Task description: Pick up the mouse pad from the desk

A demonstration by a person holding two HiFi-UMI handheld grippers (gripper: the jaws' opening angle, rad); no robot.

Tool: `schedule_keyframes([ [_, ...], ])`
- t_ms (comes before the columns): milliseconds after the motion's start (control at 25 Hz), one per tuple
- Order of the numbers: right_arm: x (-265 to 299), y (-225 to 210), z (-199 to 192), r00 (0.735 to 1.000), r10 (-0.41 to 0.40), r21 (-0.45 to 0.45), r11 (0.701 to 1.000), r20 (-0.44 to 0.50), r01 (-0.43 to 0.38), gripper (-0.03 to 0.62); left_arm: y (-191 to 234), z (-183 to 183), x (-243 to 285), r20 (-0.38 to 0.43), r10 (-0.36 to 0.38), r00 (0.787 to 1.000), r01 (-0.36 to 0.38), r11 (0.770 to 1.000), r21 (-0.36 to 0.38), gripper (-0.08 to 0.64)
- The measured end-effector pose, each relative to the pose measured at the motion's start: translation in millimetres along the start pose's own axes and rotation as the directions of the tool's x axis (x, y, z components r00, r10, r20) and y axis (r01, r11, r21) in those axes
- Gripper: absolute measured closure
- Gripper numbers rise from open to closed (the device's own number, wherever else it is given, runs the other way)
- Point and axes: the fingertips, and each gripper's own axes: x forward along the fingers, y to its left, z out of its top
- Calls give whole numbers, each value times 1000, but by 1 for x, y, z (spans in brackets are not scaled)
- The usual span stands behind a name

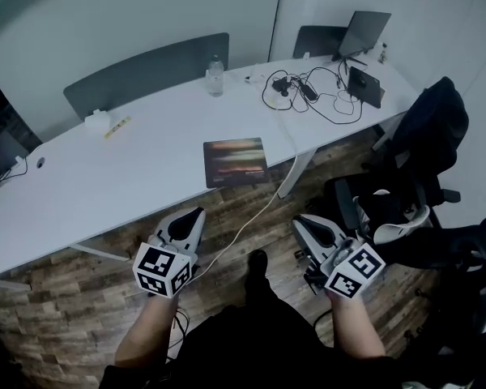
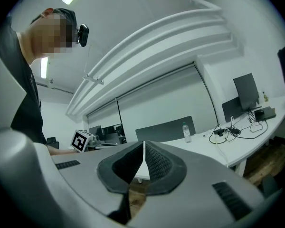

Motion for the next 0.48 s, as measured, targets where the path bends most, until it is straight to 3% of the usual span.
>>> schedule_keyframes([
  [480,86,-166,30,997,69,50,996,-21,-68,598,54,20,160,-87,37,996,-37,999,-6,552],
])
